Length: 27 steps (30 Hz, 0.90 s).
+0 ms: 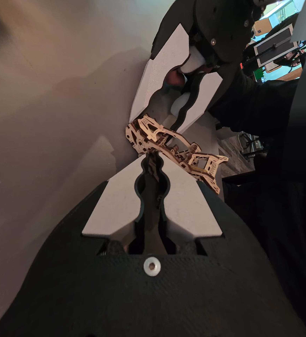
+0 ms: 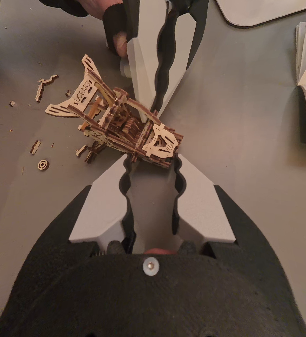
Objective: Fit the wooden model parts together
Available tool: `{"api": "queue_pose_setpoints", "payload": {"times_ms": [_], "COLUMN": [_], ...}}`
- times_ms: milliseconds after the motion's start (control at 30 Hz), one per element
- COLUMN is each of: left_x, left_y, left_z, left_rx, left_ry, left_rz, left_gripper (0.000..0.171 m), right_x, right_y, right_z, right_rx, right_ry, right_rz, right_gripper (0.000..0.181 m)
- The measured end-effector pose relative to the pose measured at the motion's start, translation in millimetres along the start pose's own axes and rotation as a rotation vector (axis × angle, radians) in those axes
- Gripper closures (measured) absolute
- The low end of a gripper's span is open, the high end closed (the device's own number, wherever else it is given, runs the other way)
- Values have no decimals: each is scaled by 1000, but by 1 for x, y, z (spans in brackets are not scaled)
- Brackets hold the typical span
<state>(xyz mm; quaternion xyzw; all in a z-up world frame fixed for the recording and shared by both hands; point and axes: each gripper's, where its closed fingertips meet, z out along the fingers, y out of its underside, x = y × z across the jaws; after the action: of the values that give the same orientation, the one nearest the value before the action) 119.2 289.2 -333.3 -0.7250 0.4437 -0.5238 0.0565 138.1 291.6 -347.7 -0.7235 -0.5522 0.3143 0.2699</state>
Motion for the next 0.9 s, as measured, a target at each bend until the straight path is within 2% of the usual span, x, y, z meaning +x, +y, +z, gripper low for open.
{"api": "queue_pose_setpoints", "payload": {"times_ms": [100, 400, 800, 900], "left_x": [-1, -2, -6, -5], "left_y": [0, -1, -6, -6], "left_z": [0, 1, 1, 1], "left_rx": [2, -5, 79, 85], "left_ry": [-9, 57, -37, -5], "left_rz": [7, -140, -132, -166], "left_gripper": [169, 171, 171, 171], "right_x": [0, -2, 0, 0], "right_y": [0, 0, -1, 0], "right_z": [0, -1, -1, 0], "right_rx": [0, 1, 1, 0], "right_ry": [1, 6, 39, 41], "right_rz": [0, -6, -12, -15], "right_gripper": [136, 135, 131, 130]}}
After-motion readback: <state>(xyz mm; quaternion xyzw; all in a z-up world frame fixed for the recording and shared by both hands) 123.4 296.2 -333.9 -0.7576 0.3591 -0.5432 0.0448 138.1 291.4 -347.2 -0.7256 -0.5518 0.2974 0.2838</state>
